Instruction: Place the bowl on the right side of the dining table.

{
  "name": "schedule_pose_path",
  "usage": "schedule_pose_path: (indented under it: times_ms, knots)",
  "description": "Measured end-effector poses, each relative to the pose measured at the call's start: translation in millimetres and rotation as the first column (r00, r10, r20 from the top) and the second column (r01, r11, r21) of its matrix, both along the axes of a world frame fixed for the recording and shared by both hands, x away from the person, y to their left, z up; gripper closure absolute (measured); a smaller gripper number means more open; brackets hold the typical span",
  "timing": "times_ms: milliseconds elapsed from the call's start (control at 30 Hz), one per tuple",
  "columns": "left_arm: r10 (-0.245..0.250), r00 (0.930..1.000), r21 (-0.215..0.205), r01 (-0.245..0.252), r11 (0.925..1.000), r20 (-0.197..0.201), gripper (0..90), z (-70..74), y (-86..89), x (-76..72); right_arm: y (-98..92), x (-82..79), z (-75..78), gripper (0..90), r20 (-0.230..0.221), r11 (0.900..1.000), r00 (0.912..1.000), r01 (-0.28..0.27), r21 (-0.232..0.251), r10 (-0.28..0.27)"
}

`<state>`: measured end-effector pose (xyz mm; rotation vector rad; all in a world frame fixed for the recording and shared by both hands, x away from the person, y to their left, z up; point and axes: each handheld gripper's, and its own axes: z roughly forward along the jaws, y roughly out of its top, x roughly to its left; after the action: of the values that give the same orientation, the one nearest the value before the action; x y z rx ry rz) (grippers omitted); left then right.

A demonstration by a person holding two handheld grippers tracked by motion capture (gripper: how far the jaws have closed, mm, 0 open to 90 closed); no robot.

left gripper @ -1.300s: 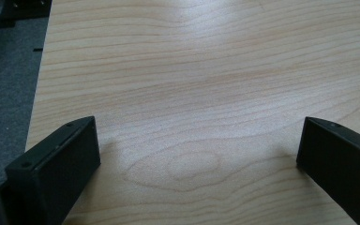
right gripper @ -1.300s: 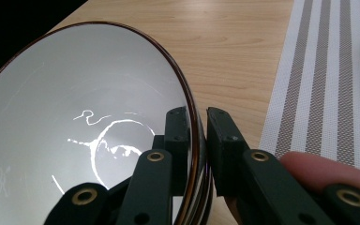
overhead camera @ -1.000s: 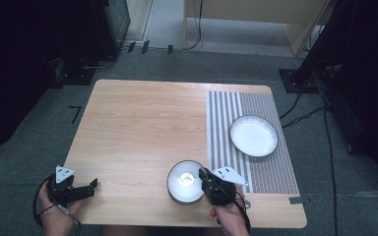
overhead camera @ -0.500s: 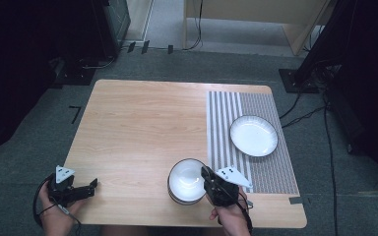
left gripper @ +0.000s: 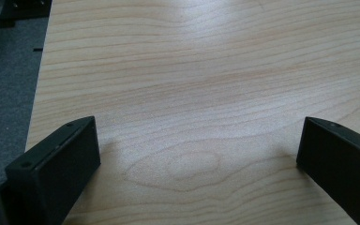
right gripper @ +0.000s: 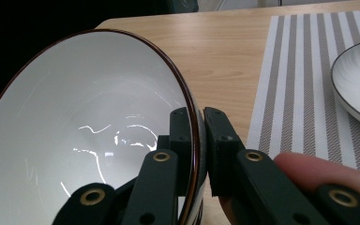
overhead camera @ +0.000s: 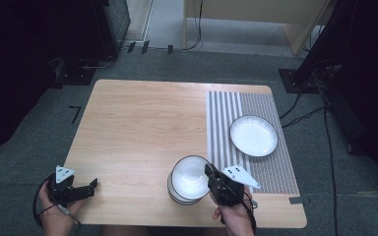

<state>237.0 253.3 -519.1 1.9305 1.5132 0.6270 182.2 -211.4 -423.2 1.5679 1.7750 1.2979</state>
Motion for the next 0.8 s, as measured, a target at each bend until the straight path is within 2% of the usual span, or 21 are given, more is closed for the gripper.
schedule_pose_path:
  times_ms: [533,800]
  knots:
    - [0.000,1.0000,0.000,0.000,1.0000,0.000,0.0,0.0,0.0,0.0,-29.0,3.2,10.5,84.0,0.016,0.997,0.9972,0.072,0.014,-0.073]
    - [0.000,1.0000,-0.001,0.000,1.0000,0.000,0.0,0.0,0.0,0.0,-40.4,6.1,9.5,84.0,0.012,0.994,0.9942,0.107,0.013,-0.107]
